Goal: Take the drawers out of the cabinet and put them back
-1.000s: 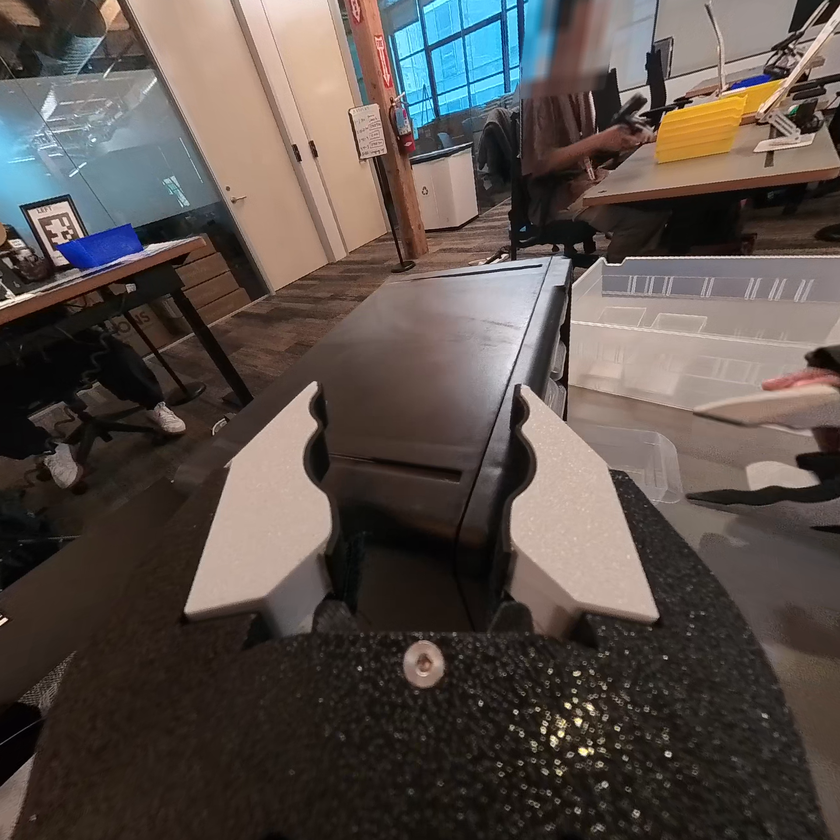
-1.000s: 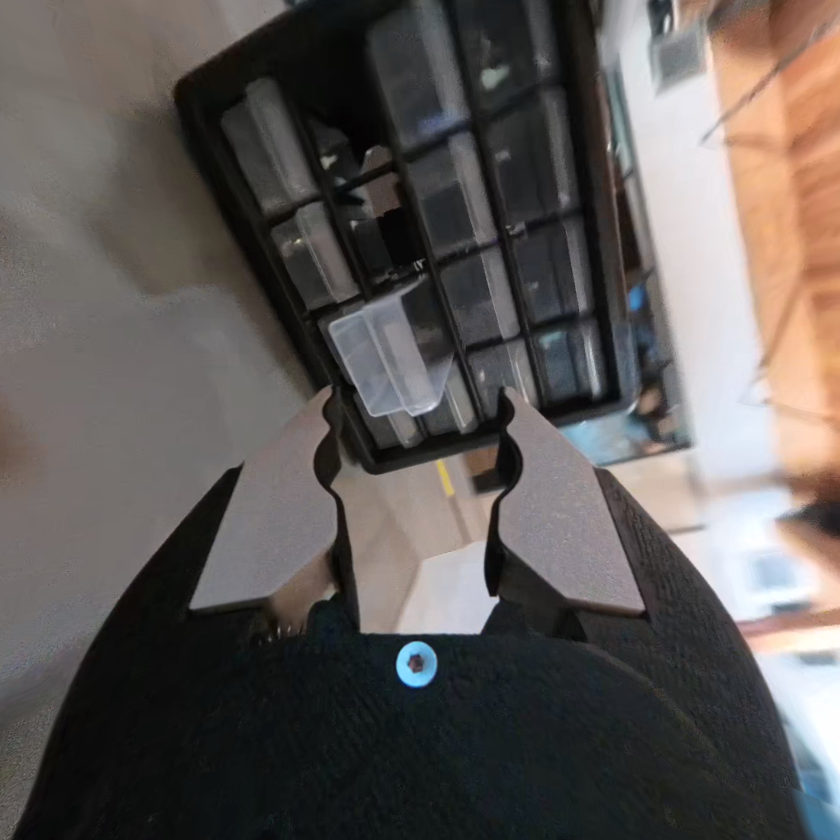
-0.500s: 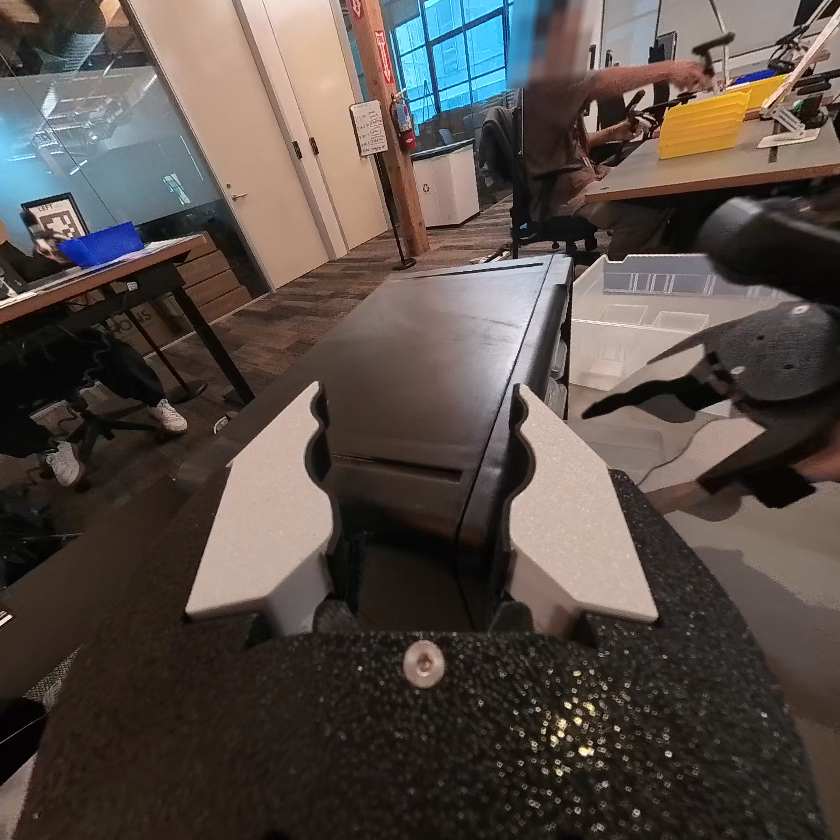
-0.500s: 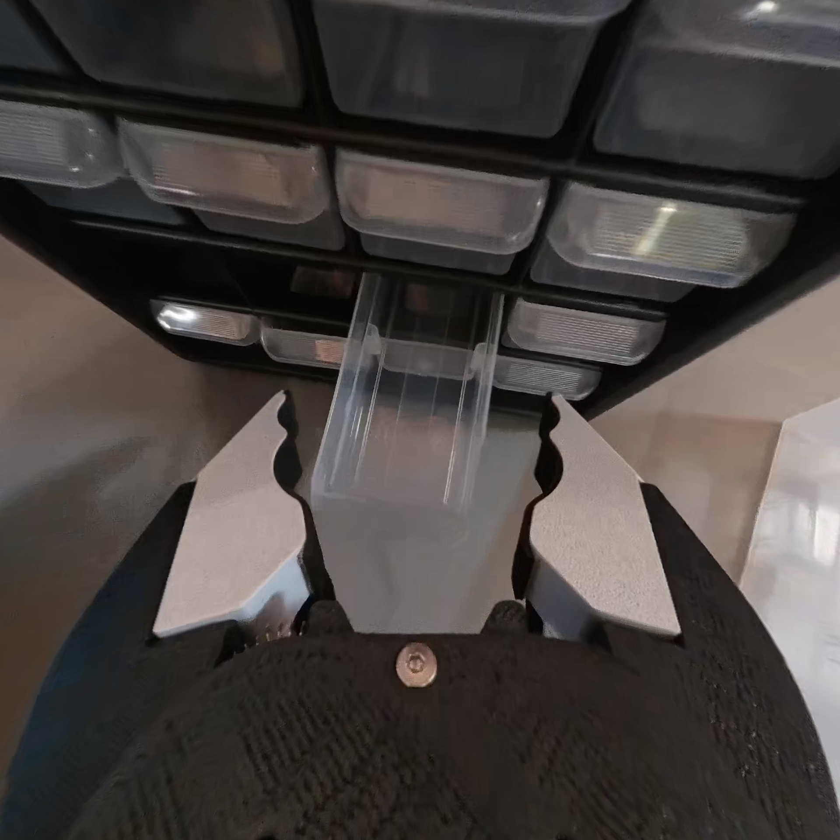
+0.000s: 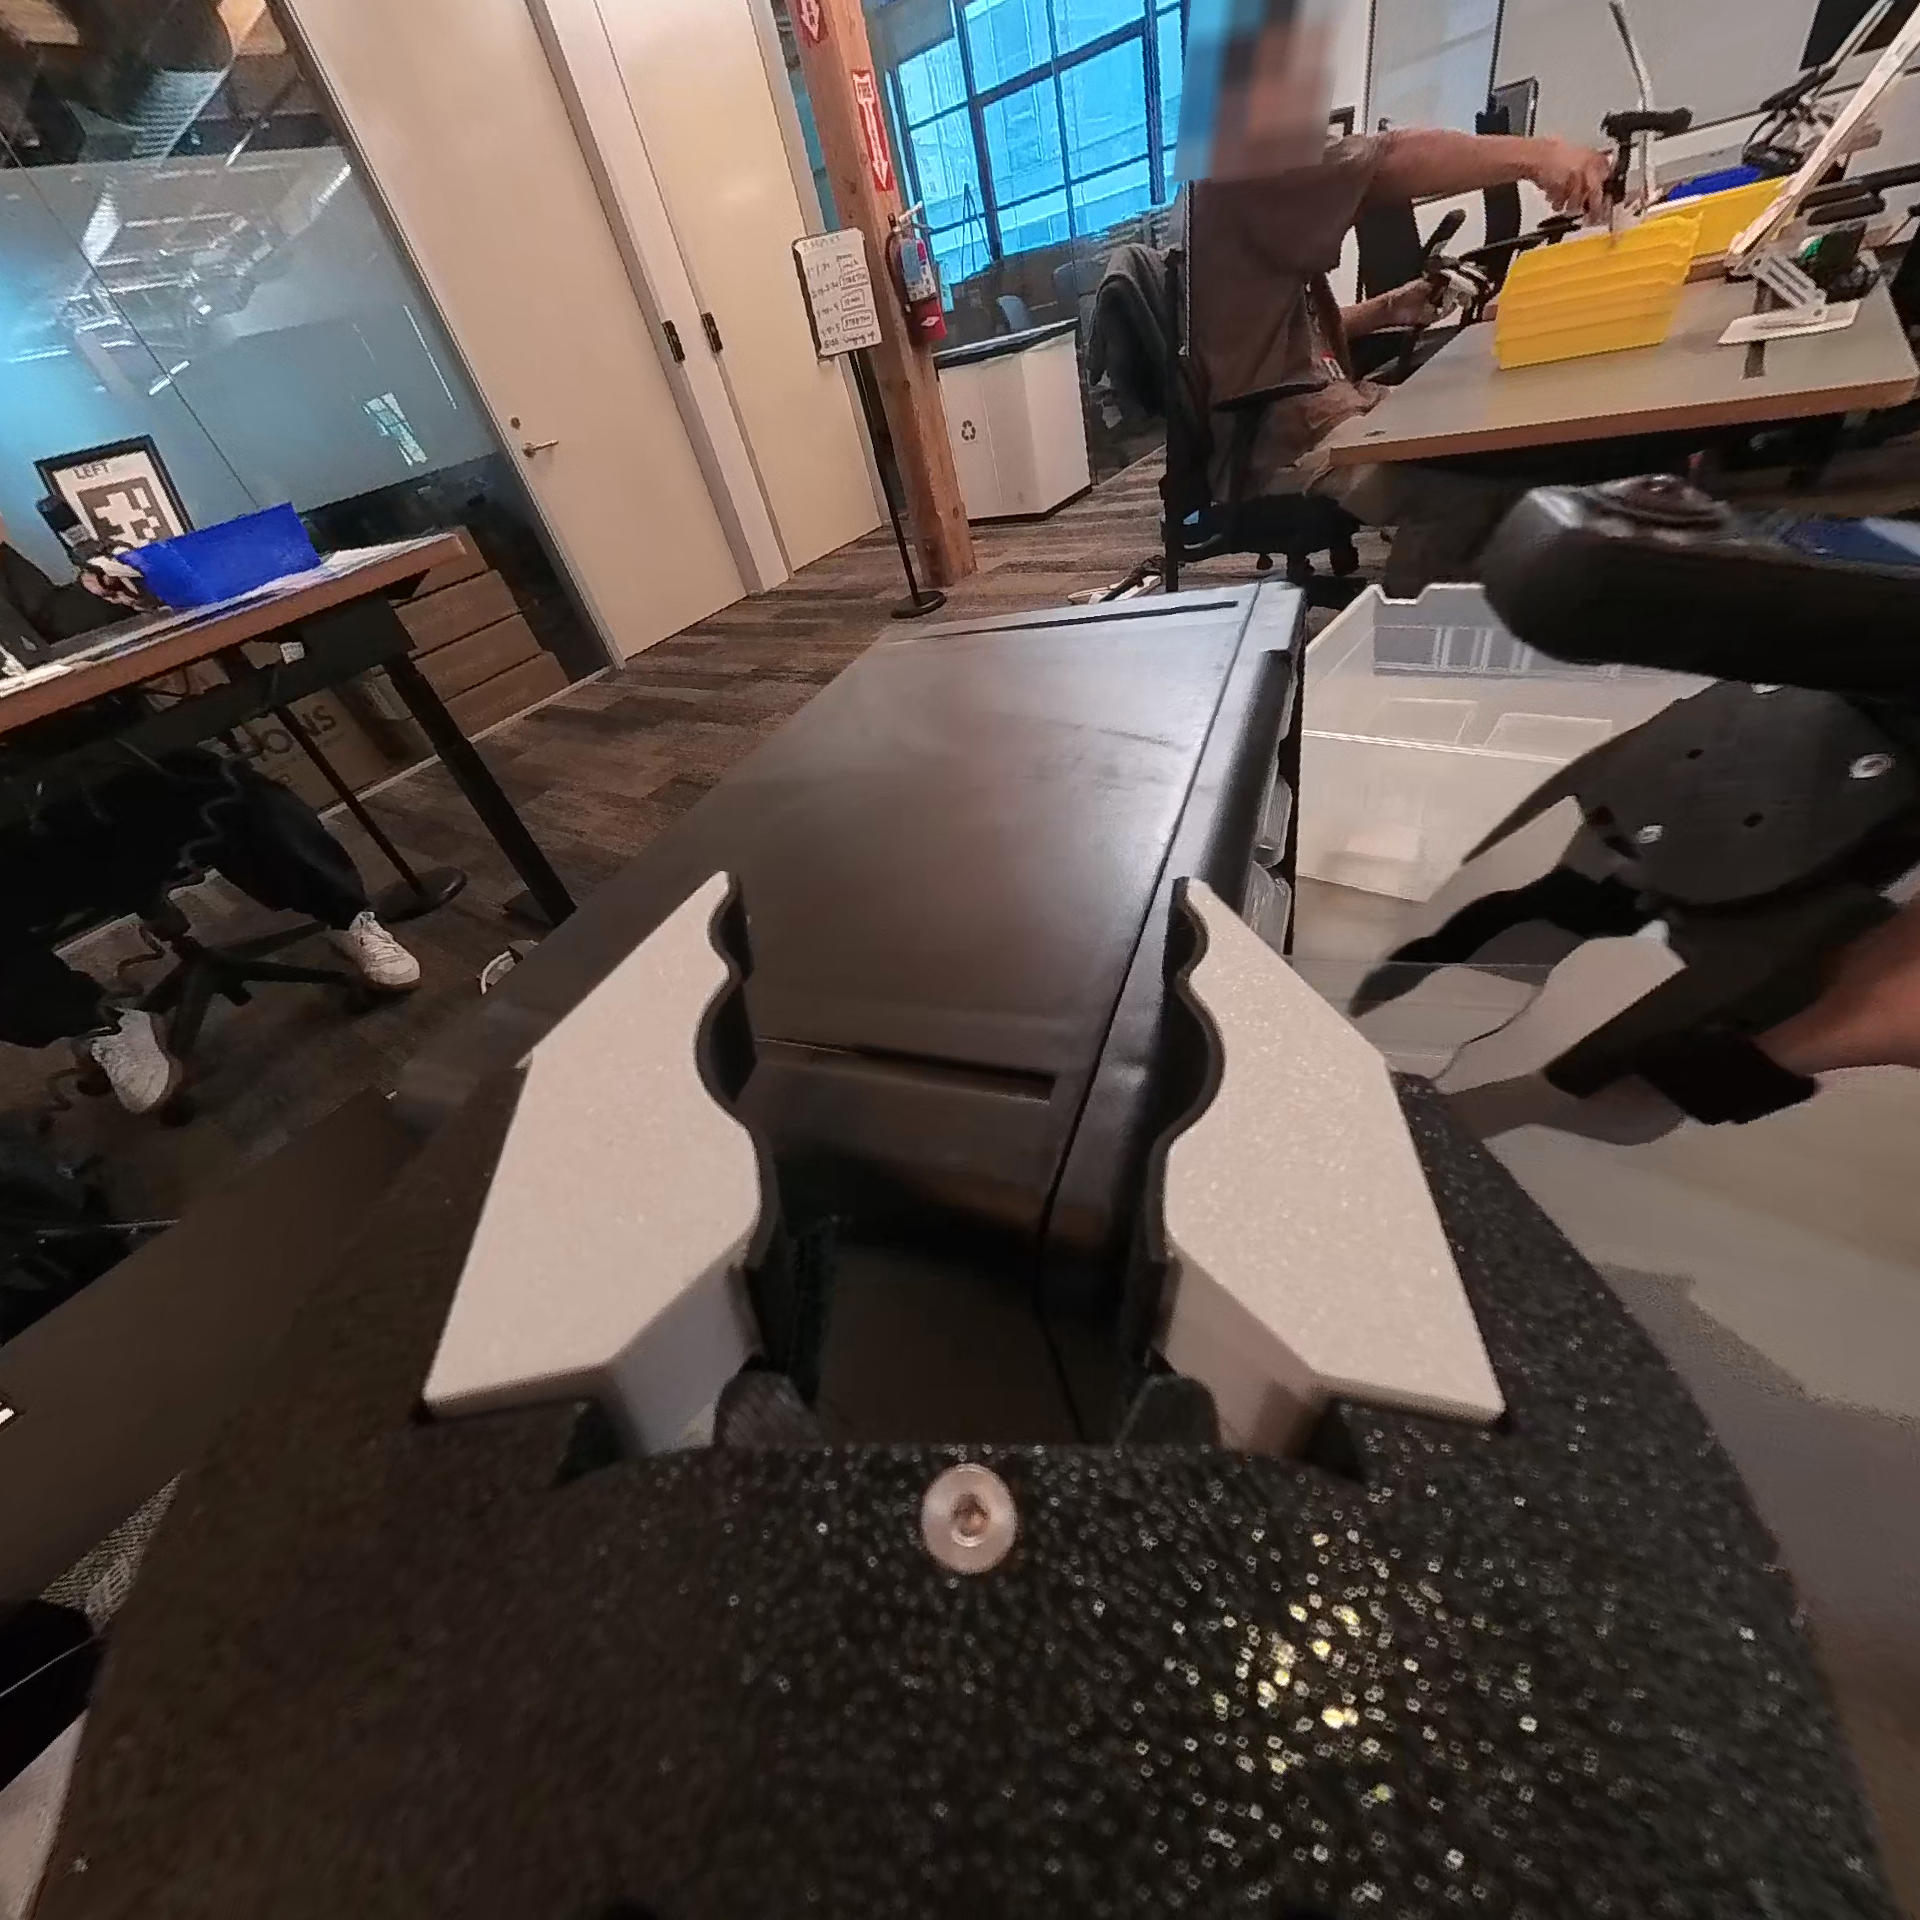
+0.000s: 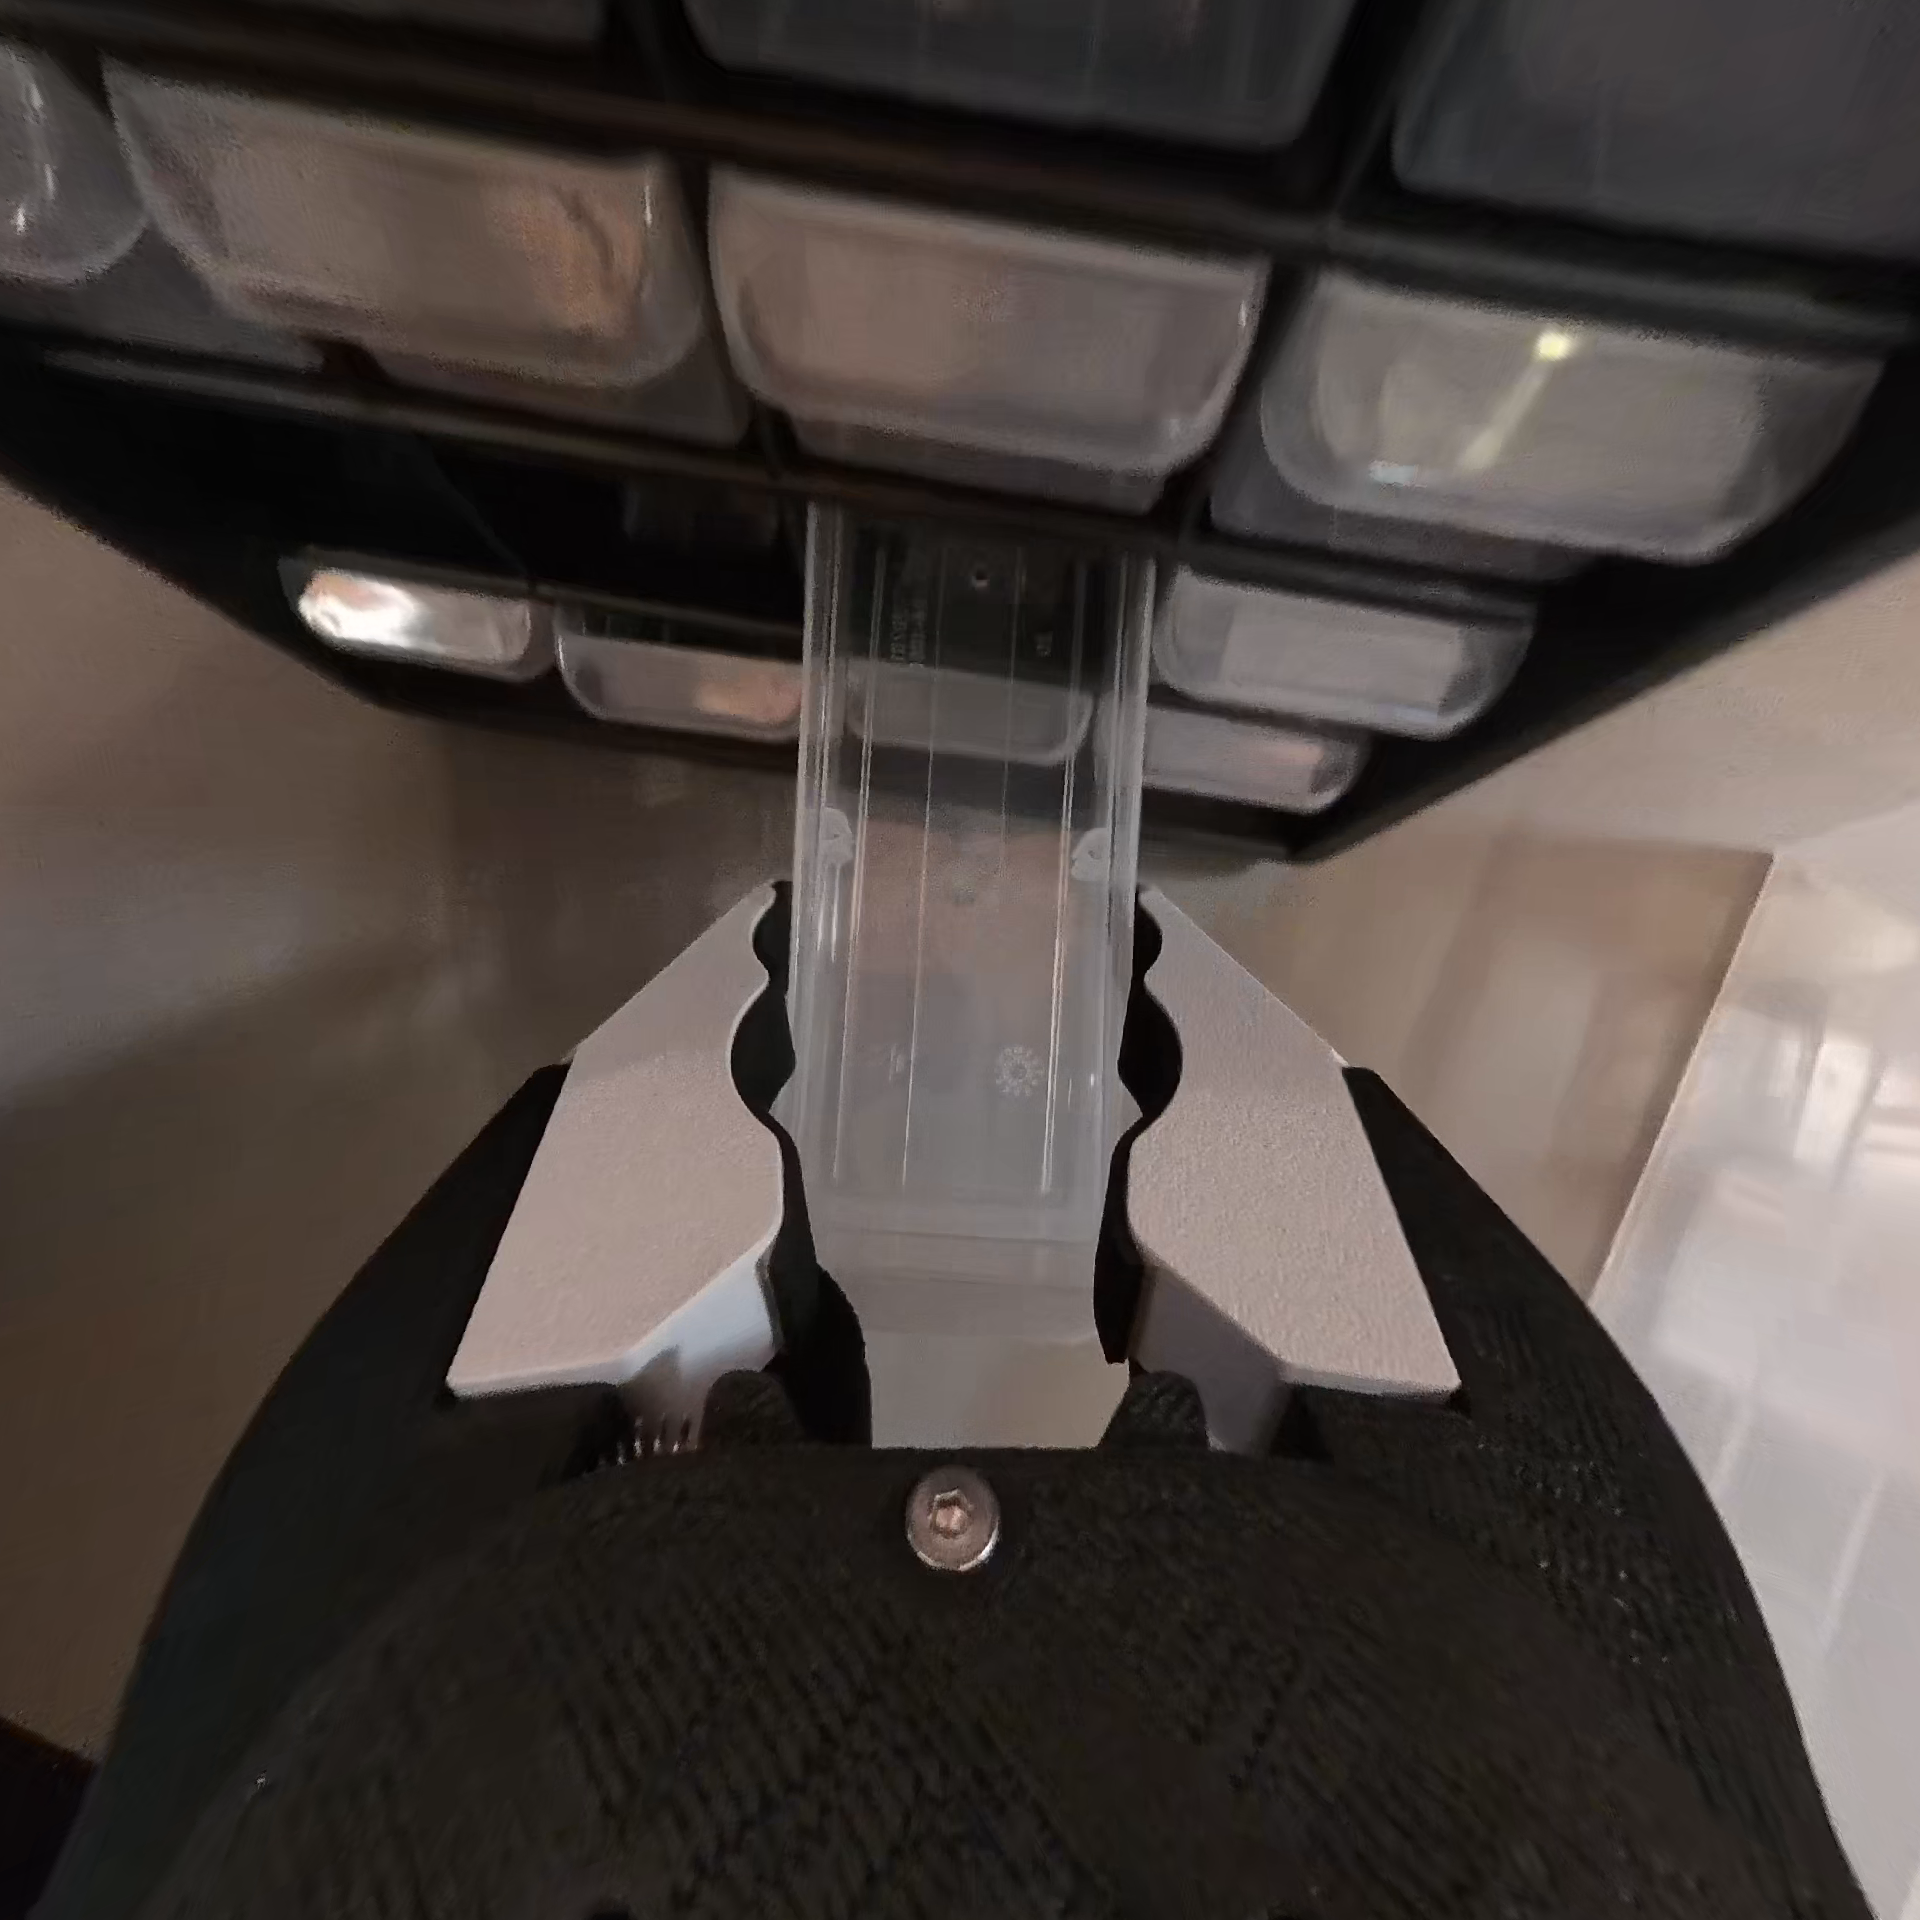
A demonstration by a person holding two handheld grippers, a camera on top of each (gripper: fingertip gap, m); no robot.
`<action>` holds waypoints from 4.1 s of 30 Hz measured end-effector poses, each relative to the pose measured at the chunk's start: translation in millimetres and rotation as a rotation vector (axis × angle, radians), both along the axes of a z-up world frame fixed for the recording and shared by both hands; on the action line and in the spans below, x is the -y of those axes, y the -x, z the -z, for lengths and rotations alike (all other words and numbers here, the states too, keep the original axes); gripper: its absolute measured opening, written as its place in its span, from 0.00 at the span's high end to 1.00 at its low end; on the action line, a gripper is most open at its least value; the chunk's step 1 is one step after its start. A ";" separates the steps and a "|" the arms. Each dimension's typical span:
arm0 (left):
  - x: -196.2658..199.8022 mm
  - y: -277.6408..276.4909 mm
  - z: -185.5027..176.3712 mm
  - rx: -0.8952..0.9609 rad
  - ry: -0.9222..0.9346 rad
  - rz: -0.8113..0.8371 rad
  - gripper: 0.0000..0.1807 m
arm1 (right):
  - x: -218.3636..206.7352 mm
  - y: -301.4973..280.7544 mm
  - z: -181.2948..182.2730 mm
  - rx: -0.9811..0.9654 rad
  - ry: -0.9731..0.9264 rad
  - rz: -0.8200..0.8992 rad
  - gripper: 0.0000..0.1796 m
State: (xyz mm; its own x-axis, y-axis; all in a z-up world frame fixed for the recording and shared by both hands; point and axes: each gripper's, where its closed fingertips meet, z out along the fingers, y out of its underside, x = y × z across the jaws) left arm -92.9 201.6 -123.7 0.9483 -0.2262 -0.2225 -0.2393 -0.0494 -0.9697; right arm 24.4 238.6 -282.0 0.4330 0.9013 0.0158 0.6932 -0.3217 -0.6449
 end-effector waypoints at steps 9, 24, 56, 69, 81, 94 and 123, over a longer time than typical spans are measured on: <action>0.1 -0.1 0.3 0.014 0.000 0.011 0.57 | 38.6 -47.9 -16.8 -0.105 -0.001 -0.049 0.66; -0.5 0.7 0.2 0.025 -0.005 0.013 0.56 | -75.9 -254.6 -104.8 0.192 -0.246 -0.082 0.66; -0.7 0.9 0.7 0.035 0.000 0.015 0.55 | -114.5 -267.0 29.3 0.740 -0.130 -0.743 0.56; -0.3 0.9 0.7 0.036 0.000 0.016 0.55 | -98.8 -262.7 50.2 0.846 -0.235 -0.926 1.00; -0.2 0.7 0.7 0.036 0.001 0.016 0.55 | -133.4 -253.0 51.5 0.875 -0.316 -0.844 0.98; -0.3 0.8 0.6 0.037 0.000 0.015 0.55 | -121.5 -190.7 -86.0 0.161 -0.548 -0.325 0.74; -0.3 0.5 0.4 0.033 -0.004 0.021 0.55 | -62.2 2.2 -30.7 0.193 -1.514 -0.317 0.96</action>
